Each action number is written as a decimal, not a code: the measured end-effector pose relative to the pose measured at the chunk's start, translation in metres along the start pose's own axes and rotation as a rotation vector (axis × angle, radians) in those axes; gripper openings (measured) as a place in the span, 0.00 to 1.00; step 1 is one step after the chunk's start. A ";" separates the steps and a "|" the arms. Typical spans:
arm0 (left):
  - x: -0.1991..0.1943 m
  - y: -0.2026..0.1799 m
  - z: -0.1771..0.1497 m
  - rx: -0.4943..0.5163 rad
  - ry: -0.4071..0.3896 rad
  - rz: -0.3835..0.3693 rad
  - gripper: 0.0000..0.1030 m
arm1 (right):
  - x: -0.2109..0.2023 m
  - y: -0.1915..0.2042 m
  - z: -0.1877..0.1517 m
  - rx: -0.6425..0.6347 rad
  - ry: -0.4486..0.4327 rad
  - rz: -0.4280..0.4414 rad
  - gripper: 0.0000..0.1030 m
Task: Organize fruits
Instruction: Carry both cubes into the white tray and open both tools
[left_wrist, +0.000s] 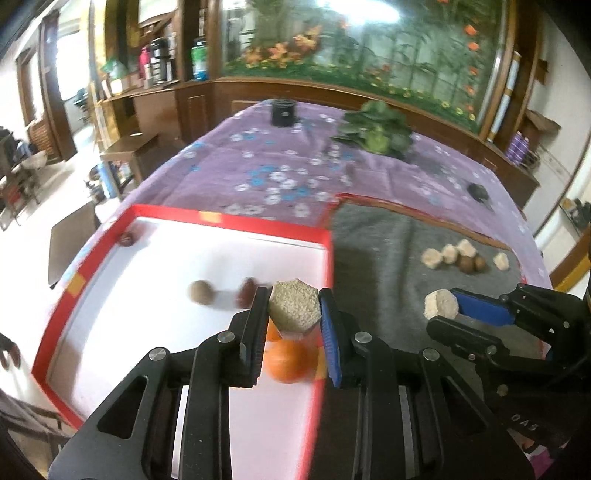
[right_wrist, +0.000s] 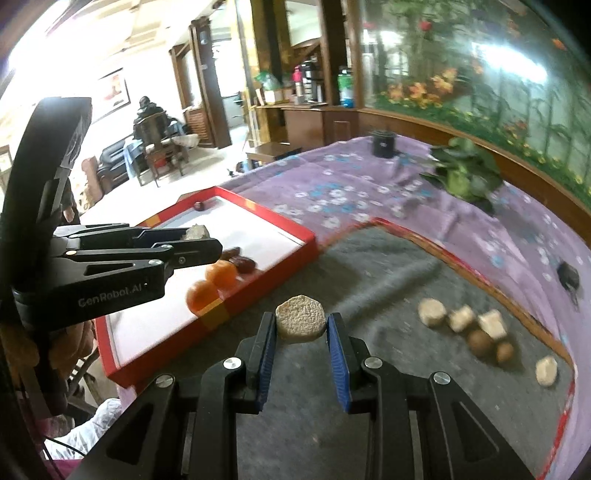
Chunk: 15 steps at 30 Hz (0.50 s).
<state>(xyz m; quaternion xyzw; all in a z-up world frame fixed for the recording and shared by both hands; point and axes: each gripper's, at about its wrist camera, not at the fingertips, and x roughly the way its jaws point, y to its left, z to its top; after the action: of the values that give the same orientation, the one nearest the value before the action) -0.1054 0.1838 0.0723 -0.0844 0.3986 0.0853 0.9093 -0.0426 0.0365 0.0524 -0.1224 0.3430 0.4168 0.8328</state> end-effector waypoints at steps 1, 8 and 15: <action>0.000 0.005 0.000 -0.009 0.001 0.008 0.25 | 0.003 0.004 0.004 -0.007 0.000 0.006 0.26; 0.006 0.047 -0.005 -0.078 0.022 0.060 0.25 | 0.031 0.019 0.030 -0.035 0.016 0.031 0.26; 0.018 0.065 -0.011 -0.104 0.056 0.076 0.25 | 0.062 0.022 0.051 -0.036 0.045 0.063 0.26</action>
<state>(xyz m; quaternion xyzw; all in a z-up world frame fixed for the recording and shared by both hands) -0.1153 0.2461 0.0463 -0.1187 0.4218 0.1381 0.8882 -0.0098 0.1130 0.0496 -0.1356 0.3578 0.4462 0.8090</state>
